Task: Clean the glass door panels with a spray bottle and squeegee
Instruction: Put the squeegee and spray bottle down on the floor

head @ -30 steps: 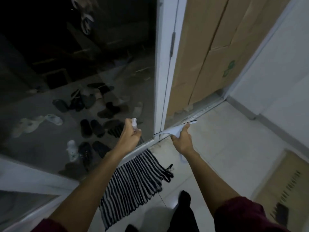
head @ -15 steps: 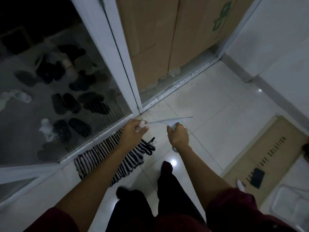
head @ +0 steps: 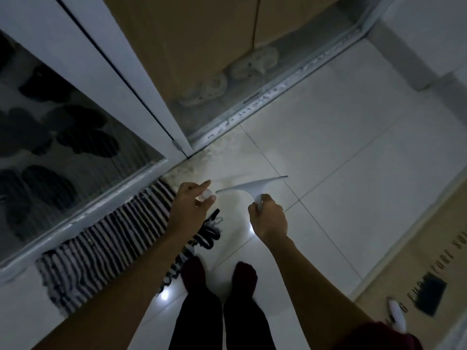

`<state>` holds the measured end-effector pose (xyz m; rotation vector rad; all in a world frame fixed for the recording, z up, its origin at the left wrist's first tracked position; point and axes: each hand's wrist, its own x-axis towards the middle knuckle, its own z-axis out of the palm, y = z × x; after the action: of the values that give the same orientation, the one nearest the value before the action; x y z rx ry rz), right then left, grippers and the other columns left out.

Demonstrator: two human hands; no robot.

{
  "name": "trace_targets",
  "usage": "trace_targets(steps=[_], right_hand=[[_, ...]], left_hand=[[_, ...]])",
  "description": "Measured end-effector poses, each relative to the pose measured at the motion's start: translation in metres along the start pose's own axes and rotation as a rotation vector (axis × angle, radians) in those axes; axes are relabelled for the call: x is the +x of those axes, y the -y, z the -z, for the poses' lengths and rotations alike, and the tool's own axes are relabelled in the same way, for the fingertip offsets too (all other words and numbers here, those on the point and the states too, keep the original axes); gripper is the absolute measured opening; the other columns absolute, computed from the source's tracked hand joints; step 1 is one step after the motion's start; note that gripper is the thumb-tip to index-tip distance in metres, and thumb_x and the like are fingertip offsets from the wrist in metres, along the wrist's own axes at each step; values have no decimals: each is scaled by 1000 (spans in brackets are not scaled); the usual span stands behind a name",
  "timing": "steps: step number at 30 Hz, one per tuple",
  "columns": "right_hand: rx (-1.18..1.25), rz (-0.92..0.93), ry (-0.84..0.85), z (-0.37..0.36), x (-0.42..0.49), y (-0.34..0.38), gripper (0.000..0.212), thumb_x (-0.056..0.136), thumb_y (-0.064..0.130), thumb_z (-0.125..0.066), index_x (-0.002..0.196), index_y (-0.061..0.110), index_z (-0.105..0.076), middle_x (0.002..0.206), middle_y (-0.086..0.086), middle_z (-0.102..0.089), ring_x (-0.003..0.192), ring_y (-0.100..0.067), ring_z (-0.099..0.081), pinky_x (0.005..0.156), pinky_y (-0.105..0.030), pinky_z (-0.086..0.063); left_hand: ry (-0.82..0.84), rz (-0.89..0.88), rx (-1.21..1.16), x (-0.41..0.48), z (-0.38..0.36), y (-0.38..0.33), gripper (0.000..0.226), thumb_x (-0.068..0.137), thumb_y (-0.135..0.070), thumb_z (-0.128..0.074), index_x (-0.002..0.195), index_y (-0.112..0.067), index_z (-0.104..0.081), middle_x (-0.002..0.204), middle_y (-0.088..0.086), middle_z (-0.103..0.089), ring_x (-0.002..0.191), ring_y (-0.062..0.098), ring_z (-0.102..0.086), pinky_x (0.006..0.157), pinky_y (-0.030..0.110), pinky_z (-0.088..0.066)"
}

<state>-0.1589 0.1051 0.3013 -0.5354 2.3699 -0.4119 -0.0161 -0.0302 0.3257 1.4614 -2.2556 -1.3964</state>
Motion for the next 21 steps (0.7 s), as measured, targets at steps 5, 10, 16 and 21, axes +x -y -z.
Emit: trace_targets(steps=[5,10,16,21], right_hand=[[-32,100,-69,-100,87,-52,20,100,29,-44,102,9,-48,74,-2,-52,64,-25,-51,54,-29,-34],[-182,236,-126,-183,162,-87,25,102,30,-38,108,9,-50,85,-9,-62,76,-29,-58,65,-35,-34],[-206,349,-184,-232,234,-94,25,103,31,-37,105,11,-52,84,-6,-58,75,-25,-56,71,-38,-39],[-188,361,-164,-252,272,-90,28,103,35,-37,103,12,-52,84,-3,-54,80,-25,-54,74,-38,-39]], left_hand=[[57,-21,30,68,-71,95,40,89,-10,-74,128,-5,-66,108,3,-54,74,0,-58,68,-1,-42],[76,-39,30,117,-132,167,38,87,-10,-76,124,-2,-69,111,9,-63,88,17,-62,80,5,-45],[116,-26,32,162,-181,210,42,89,-14,-75,129,-5,-66,122,10,-62,95,24,-64,91,42,-55],[58,-1,48,187,-202,228,41,91,-18,-73,130,-7,-65,127,11,-62,102,27,-65,89,45,-55]])
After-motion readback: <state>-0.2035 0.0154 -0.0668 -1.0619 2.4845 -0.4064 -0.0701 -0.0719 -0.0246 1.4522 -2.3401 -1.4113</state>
